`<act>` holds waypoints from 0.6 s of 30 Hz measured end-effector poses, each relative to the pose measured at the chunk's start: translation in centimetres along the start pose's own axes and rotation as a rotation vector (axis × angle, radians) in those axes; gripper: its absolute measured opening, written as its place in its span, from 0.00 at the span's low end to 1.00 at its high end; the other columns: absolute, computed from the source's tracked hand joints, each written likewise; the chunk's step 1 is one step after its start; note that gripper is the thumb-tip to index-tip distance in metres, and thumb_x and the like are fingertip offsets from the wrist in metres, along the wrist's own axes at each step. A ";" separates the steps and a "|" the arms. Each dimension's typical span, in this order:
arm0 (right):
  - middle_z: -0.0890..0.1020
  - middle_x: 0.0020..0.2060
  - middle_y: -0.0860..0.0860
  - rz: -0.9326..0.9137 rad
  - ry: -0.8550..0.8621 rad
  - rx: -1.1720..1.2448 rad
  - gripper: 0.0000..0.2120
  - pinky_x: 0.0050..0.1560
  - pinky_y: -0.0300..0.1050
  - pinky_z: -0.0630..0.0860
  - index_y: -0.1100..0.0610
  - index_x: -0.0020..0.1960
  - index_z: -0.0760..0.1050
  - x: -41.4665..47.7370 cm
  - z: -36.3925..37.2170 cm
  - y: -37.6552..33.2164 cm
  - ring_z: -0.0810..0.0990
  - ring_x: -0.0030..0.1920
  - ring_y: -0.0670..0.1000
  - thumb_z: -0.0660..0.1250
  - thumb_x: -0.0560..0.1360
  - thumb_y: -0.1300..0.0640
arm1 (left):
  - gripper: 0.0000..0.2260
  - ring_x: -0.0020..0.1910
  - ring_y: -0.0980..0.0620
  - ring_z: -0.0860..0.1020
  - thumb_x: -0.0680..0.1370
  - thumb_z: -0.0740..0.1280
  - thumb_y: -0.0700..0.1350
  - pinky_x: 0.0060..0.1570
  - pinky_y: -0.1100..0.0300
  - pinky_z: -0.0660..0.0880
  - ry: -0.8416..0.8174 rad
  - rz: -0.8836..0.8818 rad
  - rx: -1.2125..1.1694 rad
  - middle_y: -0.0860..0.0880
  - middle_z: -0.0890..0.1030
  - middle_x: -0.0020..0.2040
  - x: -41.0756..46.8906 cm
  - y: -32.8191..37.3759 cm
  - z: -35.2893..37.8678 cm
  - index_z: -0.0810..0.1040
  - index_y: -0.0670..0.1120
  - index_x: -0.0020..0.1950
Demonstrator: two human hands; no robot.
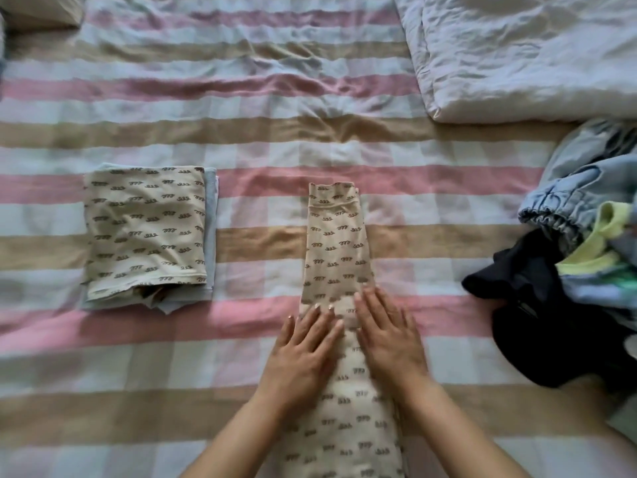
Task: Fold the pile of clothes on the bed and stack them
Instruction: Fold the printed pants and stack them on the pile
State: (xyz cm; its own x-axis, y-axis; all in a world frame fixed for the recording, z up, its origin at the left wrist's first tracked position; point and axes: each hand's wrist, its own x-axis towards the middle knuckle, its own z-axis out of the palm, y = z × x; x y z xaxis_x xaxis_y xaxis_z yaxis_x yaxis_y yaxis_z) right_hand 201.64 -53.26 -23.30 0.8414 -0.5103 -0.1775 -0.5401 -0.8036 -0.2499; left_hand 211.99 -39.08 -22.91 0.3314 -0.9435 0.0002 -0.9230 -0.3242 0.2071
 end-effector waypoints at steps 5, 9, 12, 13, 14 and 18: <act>0.67 0.70 0.57 0.157 0.098 0.161 0.22 0.69 0.55 0.61 0.58 0.71 0.64 -7.3 -1.6 -0.4 0.64 0.71 0.58 0.54 0.79 0.53 | 0.14 0.58 0.44 0.78 0.74 0.62 0.50 0.53 0.44 0.76 0.032 -0.051 -0.081 0.46 0.81 0.58 -6.9 1.7 -2.6 0.83 0.48 0.52; 0.81 0.45 0.53 0.055 0.194 0.493 0.08 0.50 0.42 0.71 0.59 0.50 0.81 -15.1 -2.0 -2.5 0.78 0.47 0.56 0.67 0.72 0.62 | 0.09 0.47 0.50 0.79 0.76 0.64 0.42 0.45 0.56 0.78 0.128 -0.124 -0.567 0.45 0.82 0.46 -12.4 4.7 -4.8 0.82 0.40 0.45; 0.82 0.40 0.47 0.136 0.054 0.631 0.06 0.42 0.40 0.70 0.57 0.45 0.81 -20.3 -1.1 -3.2 0.77 0.42 0.52 0.70 0.71 0.65 | 0.04 0.42 0.54 0.79 0.73 0.68 0.35 0.41 0.57 0.77 0.098 -0.183 -0.738 0.46 0.82 0.42 -16.3 7.3 -4.9 0.82 0.38 0.46; 0.82 0.40 0.47 0.142 0.011 0.627 0.07 0.41 0.40 0.70 0.57 0.45 0.82 -21.9 -0.7 -3.2 0.77 0.42 0.53 0.71 0.70 0.67 | 0.04 0.42 0.53 0.80 0.73 0.68 0.34 0.41 0.57 0.77 0.073 -0.169 -0.734 0.46 0.82 0.42 -17.6 8.1 -4.5 0.82 0.39 0.46; 0.82 0.40 0.48 0.143 -0.025 0.620 0.08 0.42 0.39 0.69 0.57 0.45 0.82 -23.3 -0.3 -3.2 0.77 0.42 0.53 0.71 0.69 0.68 | 0.05 0.42 0.51 0.80 0.72 0.69 0.33 0.42 0.57 0.77 0.048 -0.147 -0.723 0.46 0.82 0.43 -18.7 8.7 -4.1 0.82 0.39 0.45; 0.81 0.45 0.48 0.154 -0.113 0.599 0.17 0.47 0.31 0.64 0.57 0.48 0.83 -27.2 1.2 -2.3 0.74 0.48 0.52 0.65 0.68 0.74 | 0.08 0.48 0.55 0.75 0.66 0.70 0.28 0.48 0.64 0.73 -0.003 -0.124 -0.712 0.43 0.82 0.44 -22.4 10.1 -2.0 0.83 0.38 0.42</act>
State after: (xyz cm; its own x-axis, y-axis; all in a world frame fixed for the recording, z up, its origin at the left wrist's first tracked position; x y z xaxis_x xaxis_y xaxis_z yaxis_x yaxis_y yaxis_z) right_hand 179.96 -37.13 -18.99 0.7643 -0.5446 -0.3454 -0.5974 -0.3961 -0.6973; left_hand 195.61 -21.07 -18.89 0.4242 -0.9030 -0.0677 -0.5272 -0.3070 0.7924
